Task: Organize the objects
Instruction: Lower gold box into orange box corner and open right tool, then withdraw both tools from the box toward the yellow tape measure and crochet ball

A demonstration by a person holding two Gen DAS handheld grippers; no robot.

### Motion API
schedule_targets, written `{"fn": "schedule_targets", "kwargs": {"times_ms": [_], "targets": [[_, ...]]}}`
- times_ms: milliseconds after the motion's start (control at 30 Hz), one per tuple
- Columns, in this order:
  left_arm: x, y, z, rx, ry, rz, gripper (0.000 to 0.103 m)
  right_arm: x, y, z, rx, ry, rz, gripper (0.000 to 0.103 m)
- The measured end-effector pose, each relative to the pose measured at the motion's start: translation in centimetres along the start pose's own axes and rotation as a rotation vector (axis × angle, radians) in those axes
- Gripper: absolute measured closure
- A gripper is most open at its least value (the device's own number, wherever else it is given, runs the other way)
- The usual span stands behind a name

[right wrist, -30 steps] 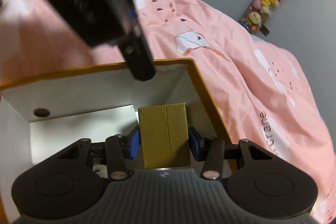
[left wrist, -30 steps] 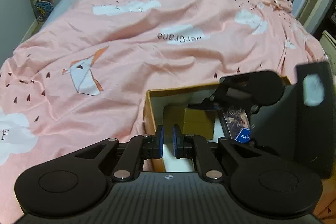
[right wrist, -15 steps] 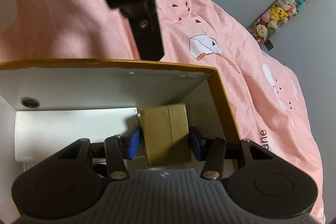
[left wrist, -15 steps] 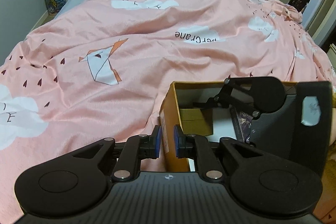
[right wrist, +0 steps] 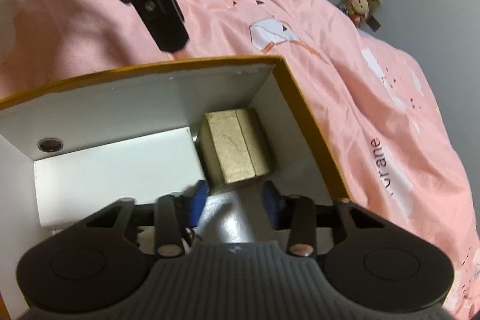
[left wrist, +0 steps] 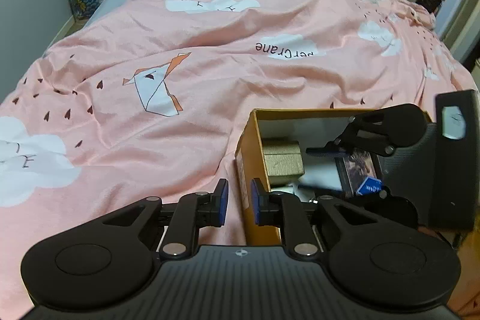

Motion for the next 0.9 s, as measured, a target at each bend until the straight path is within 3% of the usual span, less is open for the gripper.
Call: {"fn": "schedule_targets", "kwargs": {"times_ms": [67, 300, 500, 700, 900], "targets": [[0.0, 0.0, 0.7, 0.004, -0.008, -0.021, 0.082, 0.3, 0.0, -0.2, 0.002, 0.003, 0.0, 0.083], [0.0, 0.3, 2.6, 0.01, -0.027, -0.057, 0.082, 0.4, -0.9, -0.9, -0.017, 0.009, -0.014, 0.083], [-0.9, 0.5, 4.3, -0.006, -0.03, -0.102, 0.081, 0.0, -0.7, 1.1, -0.023, 0.006, -0.074, 0.083], [-2.0, 0.4, 7.1, -0.051, -0.044, -0.13, 0.074, -0.2, -1.3, 5.5, -0.111, -0.036, -0.204, 0.067], [-4.0, 1.1, 9.9, -0.1, -0.057, -0.155, 0.073, 0.5, -0.8, 10.1, -0.182, -0.047, -0.293, 0.066]]}}
Point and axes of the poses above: each gripper's, at about its wrist camera, not at the fingertips, and z roughly against the way its jaws point, x to its left, y to its underside, the point moved 9 cm from there along -z, roughly the way its jaws point, and after that the axes turned 10 degrees about -z, right-handed, at the moved point
